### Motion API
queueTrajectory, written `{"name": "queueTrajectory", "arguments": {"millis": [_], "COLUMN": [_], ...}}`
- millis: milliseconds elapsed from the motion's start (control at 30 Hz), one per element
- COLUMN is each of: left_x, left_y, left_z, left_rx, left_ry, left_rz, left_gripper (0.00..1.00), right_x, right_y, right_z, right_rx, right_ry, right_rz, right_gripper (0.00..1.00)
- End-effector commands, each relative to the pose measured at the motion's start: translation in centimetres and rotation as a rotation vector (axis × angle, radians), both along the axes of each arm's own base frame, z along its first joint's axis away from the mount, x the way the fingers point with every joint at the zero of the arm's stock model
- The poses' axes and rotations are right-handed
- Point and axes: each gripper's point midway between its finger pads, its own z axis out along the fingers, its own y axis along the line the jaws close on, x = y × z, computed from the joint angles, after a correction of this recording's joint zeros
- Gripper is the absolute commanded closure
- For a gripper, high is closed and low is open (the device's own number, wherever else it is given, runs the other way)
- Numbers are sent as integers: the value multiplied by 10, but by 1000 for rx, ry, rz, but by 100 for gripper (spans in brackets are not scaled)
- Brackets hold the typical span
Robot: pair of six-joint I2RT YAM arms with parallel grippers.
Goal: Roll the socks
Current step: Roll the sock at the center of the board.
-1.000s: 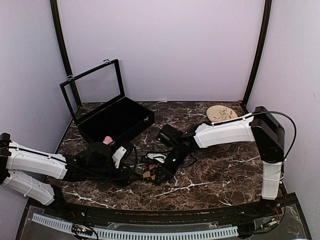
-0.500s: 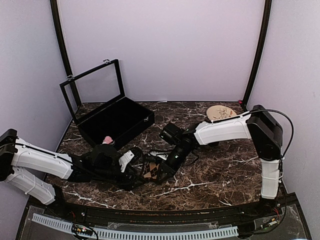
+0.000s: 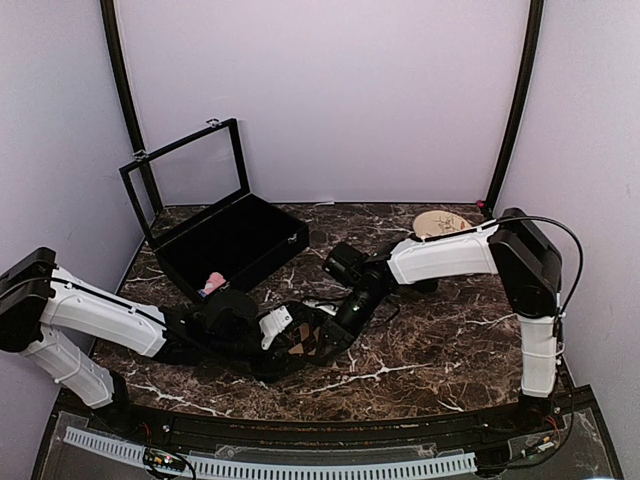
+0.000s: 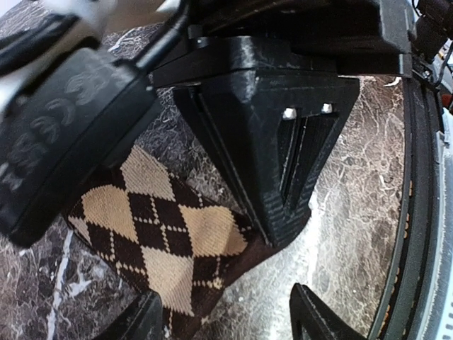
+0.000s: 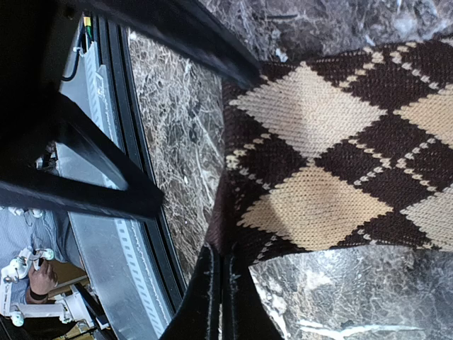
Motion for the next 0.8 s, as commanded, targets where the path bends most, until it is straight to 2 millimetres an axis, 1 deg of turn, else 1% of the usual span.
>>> {"name": "queueTrajectory", "arguments": {"millis": [0, 233, 367, 500, 533, 767], "left_x": [10, 15, 16, 16, 16, 10], "left_y": [-4, -7, -9, -10, -10, -13], "left_z": [0, -3, -9, -8, -9, -7], "left_rx": [58, 74, 86, 75, 77, 56], "left_ry": [-82, -115, -114, -119, -119, -103], "left_rz": [4, 1, -6, -10, -10, -40], "left_gripper": [37, 48, 52, 63, 64, 67], "right_x": [3, 4, 5, 6, 6, 8], "right_y": [2, -2, -2, -2, -3, -3], "right_z": [7, 10, 10, 9, 9, 6], "right_rx": [30, 31, 28, 24, 24, 16], "right_ry": [15, 31, 35, 41, 43, 48], "right_rz": [15, 24, 31, 31, 30, 25], "right_gripper": [100, 100, 100, 100, 100, 100]}}
